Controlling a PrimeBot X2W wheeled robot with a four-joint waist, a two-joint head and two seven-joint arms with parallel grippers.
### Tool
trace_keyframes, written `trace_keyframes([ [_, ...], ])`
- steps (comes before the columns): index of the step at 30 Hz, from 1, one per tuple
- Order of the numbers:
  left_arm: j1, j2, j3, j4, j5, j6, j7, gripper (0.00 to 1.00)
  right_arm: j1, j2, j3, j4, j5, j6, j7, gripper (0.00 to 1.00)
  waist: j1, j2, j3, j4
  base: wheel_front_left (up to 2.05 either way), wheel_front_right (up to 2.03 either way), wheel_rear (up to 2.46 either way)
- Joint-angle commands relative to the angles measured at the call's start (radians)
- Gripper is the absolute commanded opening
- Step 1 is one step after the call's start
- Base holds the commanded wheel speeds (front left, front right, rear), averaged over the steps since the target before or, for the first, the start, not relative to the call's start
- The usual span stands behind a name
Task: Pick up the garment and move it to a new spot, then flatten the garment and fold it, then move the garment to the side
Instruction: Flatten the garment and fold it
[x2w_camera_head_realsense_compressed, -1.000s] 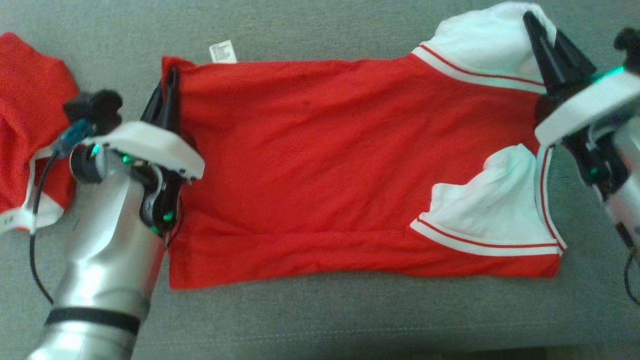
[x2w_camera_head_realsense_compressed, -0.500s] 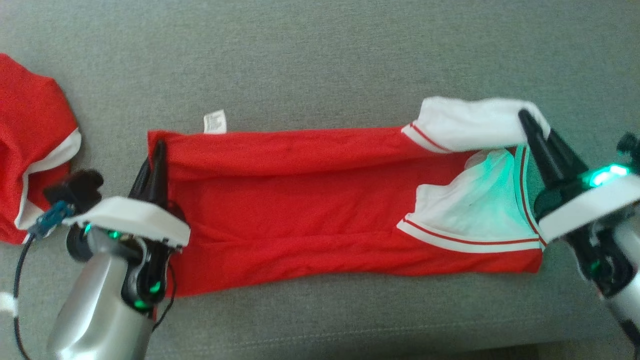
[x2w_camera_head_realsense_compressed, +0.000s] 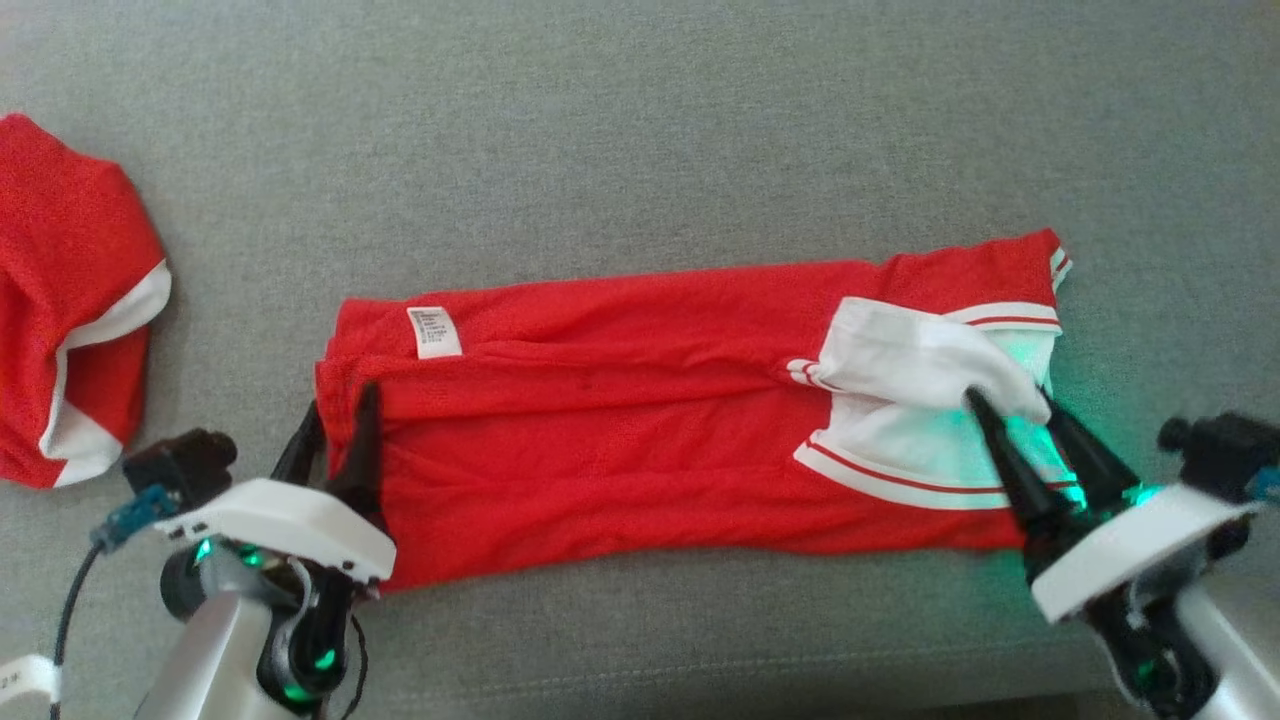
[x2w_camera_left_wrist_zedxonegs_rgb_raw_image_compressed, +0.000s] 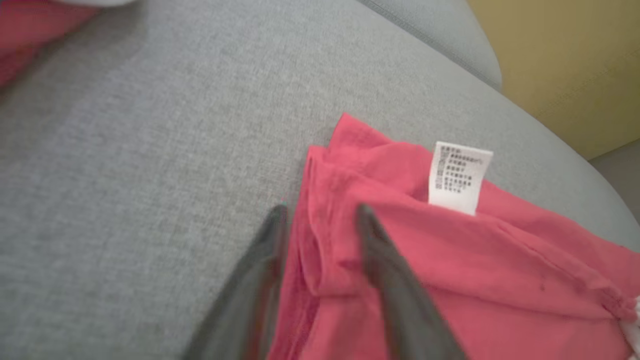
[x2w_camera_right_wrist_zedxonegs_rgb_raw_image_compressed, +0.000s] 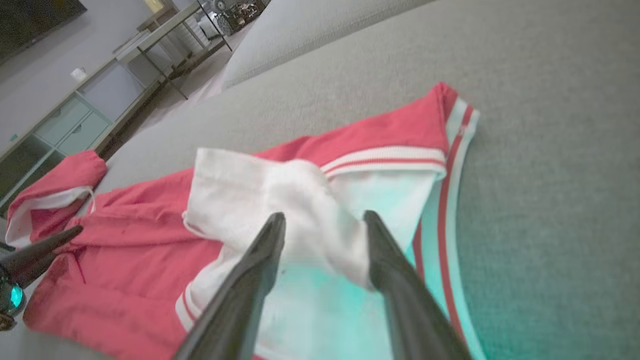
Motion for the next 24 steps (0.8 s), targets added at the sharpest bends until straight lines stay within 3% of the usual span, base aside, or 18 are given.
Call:
trace_keyframes([
  [1,-0.001,0.019,0.030,-0.021,0.005,0.003,-0.009,1.00,0.017,-0.016,0.002,-0.024,-0.014,-0.001,0.002,1.00,0.0000,0.0000,-0.002,-0.002,0.00,0.00,0.00],
  [7,0.042,0.027,0.016,-0.009,0.059,0.038,-0.069,1.00,0.084,0.027,-0.054,-0.058,-0.105,-0.001,0.018,1.00,0.0000,0.0000,-0.029,-0.011,0.00,0.00,0.00],
  [15,0.085,0.016,0.012,-0.128,0.199,0.133,-0.152,1.00,0.130,0.144,-0.243,-0.166,-0.311,-0.001,-0.008,1.00,0.0000,0.0000,-0.080,-0.011,0.00,0.00,0.00],
  [24,0.097,-0.029,0.065,-0.289,0.322,0.152,-0.161,1.00,0.133,0.275,-0.355,-0.254,-0.487,-0.001,0.025,1.00,0.0000,0.0000,-0.139,-0.004,0.00,0.00,0.00],
])
